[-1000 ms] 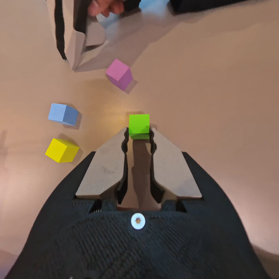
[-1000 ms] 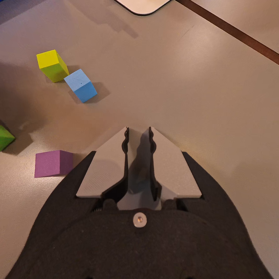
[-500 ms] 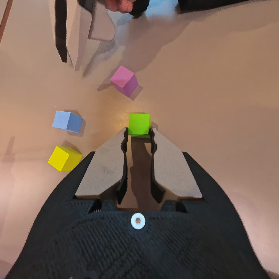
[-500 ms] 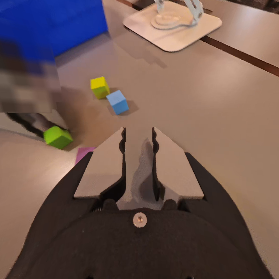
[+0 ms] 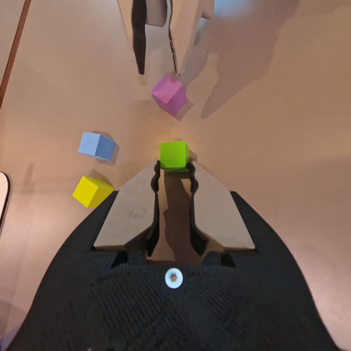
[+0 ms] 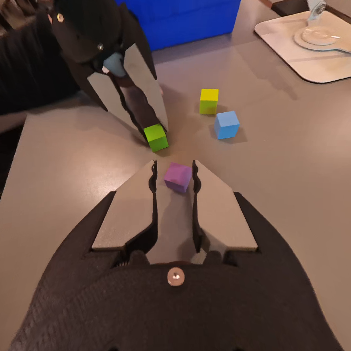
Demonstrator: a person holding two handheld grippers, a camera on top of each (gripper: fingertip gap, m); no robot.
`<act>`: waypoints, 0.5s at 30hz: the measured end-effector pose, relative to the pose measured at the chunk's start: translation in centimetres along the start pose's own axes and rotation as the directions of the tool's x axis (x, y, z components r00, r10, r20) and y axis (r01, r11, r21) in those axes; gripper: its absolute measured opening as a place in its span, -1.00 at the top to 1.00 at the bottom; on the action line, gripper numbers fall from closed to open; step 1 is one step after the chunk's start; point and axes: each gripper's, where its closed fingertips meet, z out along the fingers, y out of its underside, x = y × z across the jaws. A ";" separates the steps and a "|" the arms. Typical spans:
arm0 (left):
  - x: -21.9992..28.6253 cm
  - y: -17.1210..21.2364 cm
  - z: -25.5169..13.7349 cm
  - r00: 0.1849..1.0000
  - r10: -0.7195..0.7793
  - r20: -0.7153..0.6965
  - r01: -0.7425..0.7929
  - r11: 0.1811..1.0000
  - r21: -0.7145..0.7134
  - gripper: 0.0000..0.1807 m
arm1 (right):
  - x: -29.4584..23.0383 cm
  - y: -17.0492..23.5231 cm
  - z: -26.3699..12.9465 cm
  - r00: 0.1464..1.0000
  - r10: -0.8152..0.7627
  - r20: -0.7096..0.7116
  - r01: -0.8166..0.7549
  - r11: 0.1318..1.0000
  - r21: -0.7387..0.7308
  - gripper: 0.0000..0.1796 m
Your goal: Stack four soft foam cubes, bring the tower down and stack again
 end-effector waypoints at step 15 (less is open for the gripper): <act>0.0 -0.3 0.2 0.999 0.026 0.020 -0.026 1.000 0.006 0.69 | 0.0 2.6 1.0 1.000 0.011 -0.016 -0.013 0.990 -0.137 0.54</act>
